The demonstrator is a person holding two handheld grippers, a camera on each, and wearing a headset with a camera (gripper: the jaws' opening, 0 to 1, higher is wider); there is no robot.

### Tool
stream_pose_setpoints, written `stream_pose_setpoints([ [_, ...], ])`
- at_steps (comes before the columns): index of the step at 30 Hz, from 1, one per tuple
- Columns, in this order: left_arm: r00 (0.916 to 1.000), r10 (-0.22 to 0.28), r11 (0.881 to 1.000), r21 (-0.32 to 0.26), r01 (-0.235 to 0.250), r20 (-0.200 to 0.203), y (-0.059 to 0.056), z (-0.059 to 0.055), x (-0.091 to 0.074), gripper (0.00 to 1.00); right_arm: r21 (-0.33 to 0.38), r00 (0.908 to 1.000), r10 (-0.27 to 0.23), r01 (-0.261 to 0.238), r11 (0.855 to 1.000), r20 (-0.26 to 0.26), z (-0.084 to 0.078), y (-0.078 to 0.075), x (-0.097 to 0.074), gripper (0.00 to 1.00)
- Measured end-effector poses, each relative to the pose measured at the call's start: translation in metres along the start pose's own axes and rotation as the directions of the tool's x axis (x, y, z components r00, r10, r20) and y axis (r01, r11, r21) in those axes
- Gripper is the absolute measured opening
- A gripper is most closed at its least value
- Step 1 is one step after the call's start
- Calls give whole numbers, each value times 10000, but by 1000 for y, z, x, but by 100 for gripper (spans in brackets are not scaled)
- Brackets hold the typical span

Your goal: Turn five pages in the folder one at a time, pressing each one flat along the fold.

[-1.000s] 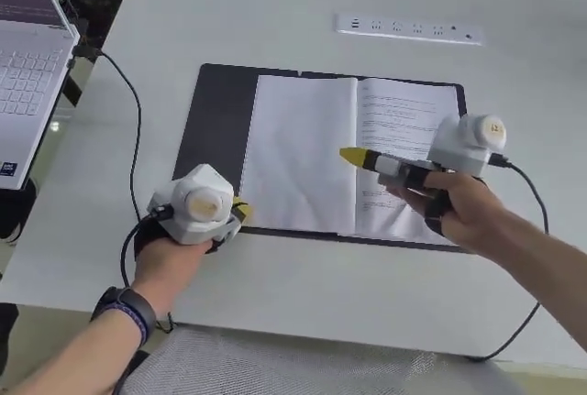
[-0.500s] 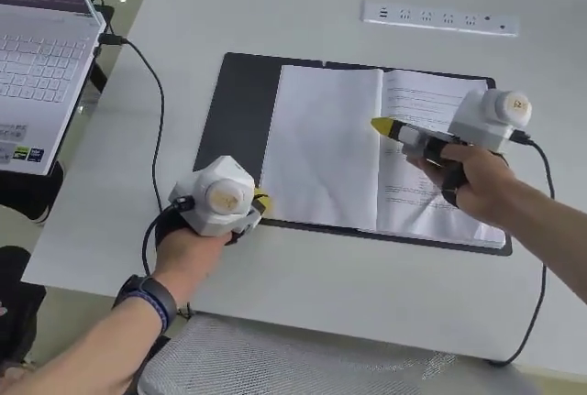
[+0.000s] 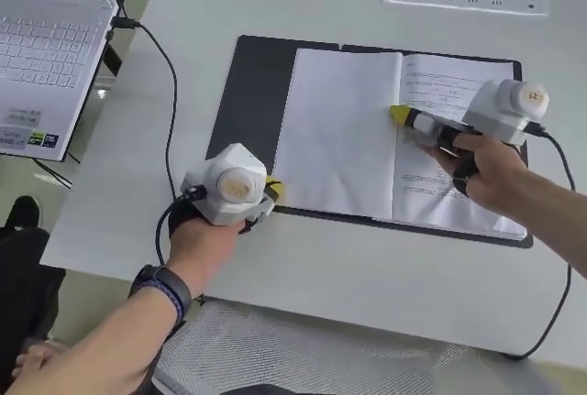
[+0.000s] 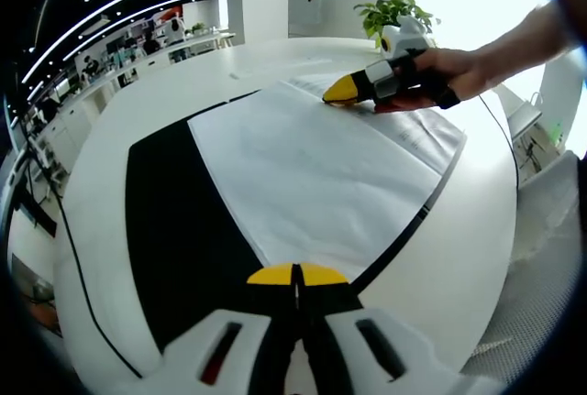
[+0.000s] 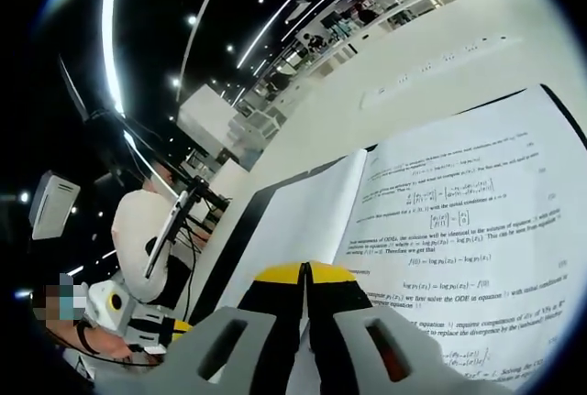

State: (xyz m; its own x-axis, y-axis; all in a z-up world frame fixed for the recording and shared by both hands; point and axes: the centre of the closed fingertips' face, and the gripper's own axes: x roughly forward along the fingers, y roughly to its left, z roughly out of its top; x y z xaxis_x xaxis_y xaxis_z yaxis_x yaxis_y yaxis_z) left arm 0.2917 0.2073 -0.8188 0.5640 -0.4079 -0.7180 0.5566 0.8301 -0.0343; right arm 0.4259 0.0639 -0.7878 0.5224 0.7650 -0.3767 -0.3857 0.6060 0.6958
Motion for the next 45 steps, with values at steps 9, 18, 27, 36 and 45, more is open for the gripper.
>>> stream_pose_setpoints([
  [9, 10000, 70, 9999, -116, -70, 1, 0, 0, 0, 0, 294, 9994, 266, -273, 9992, 235, 2, 0, 5, 0],
  [18, 10000, 70, 9997, -254, -69, 40, -1, 1, -2, 0, 810, 9973, -56, -4, 9967, 735, 22, -10, 15, 0],
  [27, 9999, 154, 9991, -386, -151, 77, -1, 1, -2, 0, 1472, 9835, -802, 562, 9875, 1623, 47, -31, 30, 0],
  [36, 9999, 117, 9986, -521, -111, 104, 1, 0, 0, 0, 2212, 9642, -1147, 609, 9733, 2393, 73, -51, 49, 0],
  [45, 9997, 182, 9977, -661, -171, 163, 2, 0, 1, 0, 2664, 9431, -1448, 632, 9618, 2992, 90, -69, 63, 0],
])
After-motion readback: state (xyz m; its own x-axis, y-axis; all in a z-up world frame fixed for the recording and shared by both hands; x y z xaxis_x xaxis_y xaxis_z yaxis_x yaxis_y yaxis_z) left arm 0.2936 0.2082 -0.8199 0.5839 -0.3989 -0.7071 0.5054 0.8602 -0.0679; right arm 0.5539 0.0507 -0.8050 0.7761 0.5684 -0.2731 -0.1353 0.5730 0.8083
